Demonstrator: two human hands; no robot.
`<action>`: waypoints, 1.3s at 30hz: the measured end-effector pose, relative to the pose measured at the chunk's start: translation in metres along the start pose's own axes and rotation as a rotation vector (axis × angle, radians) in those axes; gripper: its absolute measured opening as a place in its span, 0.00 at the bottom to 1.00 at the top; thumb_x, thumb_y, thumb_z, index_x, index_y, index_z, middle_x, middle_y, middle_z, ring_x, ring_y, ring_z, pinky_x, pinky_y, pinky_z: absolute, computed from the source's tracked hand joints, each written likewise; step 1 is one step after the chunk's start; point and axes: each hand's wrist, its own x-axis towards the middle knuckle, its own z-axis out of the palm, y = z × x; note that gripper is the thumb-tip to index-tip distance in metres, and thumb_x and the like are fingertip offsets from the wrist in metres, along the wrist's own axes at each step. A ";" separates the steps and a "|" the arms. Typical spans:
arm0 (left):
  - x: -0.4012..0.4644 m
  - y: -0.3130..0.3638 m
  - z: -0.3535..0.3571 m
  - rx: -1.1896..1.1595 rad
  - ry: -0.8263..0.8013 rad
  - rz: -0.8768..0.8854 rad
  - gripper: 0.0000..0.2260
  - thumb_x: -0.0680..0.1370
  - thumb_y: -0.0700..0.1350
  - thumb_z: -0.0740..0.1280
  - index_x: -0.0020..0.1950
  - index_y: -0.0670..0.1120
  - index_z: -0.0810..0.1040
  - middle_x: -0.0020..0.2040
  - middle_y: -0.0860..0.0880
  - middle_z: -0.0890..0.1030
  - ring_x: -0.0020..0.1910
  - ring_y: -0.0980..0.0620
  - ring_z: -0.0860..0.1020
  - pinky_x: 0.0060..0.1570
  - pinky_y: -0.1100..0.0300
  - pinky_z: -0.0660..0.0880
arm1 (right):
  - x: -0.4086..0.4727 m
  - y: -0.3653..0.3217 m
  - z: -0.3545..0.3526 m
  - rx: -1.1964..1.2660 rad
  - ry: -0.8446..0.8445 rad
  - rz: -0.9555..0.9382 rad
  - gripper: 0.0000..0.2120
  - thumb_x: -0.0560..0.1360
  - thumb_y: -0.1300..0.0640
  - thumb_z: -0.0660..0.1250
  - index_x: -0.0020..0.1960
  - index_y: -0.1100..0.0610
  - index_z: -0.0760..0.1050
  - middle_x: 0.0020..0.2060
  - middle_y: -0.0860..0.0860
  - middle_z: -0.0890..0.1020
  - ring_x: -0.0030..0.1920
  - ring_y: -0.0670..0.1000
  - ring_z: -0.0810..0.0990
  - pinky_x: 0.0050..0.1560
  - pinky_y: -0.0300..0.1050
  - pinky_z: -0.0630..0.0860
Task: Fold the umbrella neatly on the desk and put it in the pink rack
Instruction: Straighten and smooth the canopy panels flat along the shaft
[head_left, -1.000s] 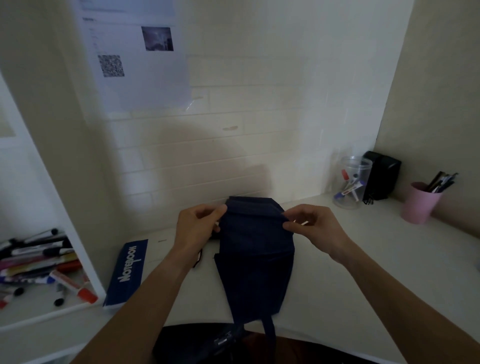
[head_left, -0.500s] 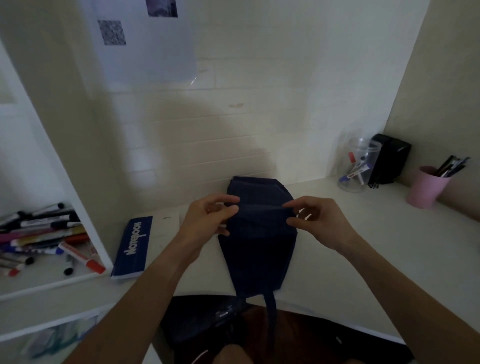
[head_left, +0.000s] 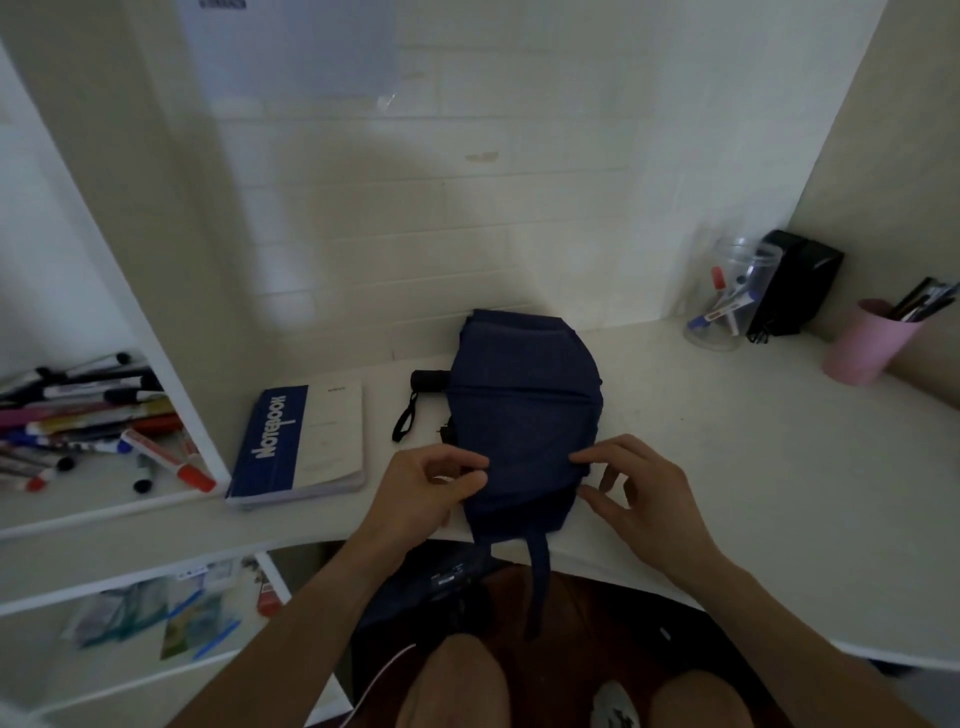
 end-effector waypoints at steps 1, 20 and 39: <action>-0.001 -0.001 0.001 0.009 -0.002 0.000 0.06 0.75 0.39 0.76 0.49 0.49 0.88 0.45 0.47 0.86 0.39 0.53 0.84 0.35 0.67 0.76 | -0.001 0.000 0.001 0.006 0.016 -0.001 0.18 0.71 0.62 0.77 0.57 0.49 0.81 0.49 0.43 0.81 0.41 0.41 0.79 0.39 0.27 0.71; -0.008 -0.023 -0.008 0.263 -0.037 0.051 0.06 0.74 0.48 0.77 0.50 0.56 0.86 0.38 0.50 0.85 0.39 0.56 0.83 0.44 0.62 0.81 | -0.019 0.015 0.004 -0.109 -0.187 -0.020 0.09 0.71 0.58 0.77 0.44 0.45 0.81 0.46 0.40 0.77 0.44 0.39 0.77 0.45 0.25 0.69; 0.024 -0.020 -0.003 0.870 0.072 0.639 0.12 0.80 0.55 0.67 0.56 0.51 0.83 0.50 0.53 0.80 0.49 0.58 0.76 0.50 0.65 0.72 | 0.017 0.020 0.028 -0.380 -0.447 -0.129 0.30 0.79 0.34 0.56 0.75 0.48 0.69 0.75 0.50 0.68 0.75 0.53 0.65 0.73 0.52 0.68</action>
